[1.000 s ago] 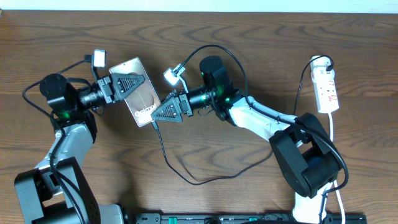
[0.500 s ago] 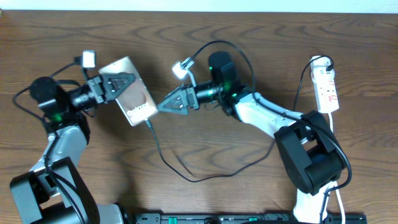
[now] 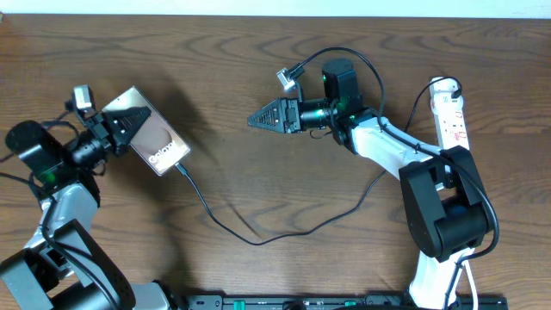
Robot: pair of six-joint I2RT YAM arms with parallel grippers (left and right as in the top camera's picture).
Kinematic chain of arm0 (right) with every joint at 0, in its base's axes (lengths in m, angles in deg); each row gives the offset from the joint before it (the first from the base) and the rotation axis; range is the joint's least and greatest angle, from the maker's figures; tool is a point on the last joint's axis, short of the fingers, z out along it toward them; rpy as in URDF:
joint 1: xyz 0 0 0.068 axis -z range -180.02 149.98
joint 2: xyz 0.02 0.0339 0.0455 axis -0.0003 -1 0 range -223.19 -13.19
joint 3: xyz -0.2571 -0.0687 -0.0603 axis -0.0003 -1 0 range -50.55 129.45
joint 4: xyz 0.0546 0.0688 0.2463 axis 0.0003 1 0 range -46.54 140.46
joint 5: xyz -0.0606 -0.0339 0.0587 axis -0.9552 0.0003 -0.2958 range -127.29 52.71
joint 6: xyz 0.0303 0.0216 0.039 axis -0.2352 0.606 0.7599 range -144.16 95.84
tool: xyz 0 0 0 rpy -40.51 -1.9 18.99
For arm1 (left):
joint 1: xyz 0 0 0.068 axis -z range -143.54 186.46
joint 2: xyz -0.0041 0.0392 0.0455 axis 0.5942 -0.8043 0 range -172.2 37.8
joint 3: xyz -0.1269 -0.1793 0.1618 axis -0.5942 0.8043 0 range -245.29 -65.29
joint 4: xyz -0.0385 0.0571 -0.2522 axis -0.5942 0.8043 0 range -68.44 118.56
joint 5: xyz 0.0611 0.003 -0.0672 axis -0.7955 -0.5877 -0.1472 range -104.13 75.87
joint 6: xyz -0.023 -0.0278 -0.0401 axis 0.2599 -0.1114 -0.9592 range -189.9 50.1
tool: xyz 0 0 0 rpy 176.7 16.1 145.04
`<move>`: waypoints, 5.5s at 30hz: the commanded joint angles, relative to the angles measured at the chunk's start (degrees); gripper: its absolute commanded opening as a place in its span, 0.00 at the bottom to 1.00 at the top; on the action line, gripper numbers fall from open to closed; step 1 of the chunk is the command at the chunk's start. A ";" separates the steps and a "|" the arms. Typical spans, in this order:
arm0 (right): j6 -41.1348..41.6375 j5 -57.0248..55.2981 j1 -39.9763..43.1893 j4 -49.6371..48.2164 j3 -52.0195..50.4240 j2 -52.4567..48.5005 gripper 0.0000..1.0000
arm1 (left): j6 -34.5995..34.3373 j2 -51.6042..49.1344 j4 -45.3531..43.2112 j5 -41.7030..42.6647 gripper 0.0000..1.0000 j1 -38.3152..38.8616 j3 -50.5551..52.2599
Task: Plug charger to phone and switch on socket
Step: 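Lower the phone with the left gripper toward the table's left side, then open the left gripper to set the phone down on the table, then raise the left gripper and move the right gripper over the power strip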
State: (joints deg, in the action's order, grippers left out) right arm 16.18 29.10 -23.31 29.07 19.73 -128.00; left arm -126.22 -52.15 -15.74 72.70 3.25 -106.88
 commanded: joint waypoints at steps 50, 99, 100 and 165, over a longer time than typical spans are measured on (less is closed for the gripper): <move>-2.27 -0.48 -0.81 0.55 0.85 0.31 0.99 | 30.60 -1.03 58.64 -59.43 0.16 -0.13 0.13; -2.29 -0.46 -0.81 1.88 0.85 0.31 0.99 | 30.60 2.03 60.46 -58.97 0.89 -0.15 0.11; -2.29 -0.48 -0.81 2.03 0.85 0.31 0.99 | 30.62 3.43 60.46 -58.82 0.88 -0.15 0.11; -56.41 -27.41 57.27 96.35 55.98 -12.04 0.99 | 33.53 20.06 64.22 -75.97 0.89 45.18 -14.91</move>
State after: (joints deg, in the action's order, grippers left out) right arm -37.15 1.82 35.88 124.85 75.27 -137.02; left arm -92.78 -32.13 48.41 -2.49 48.20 -120.60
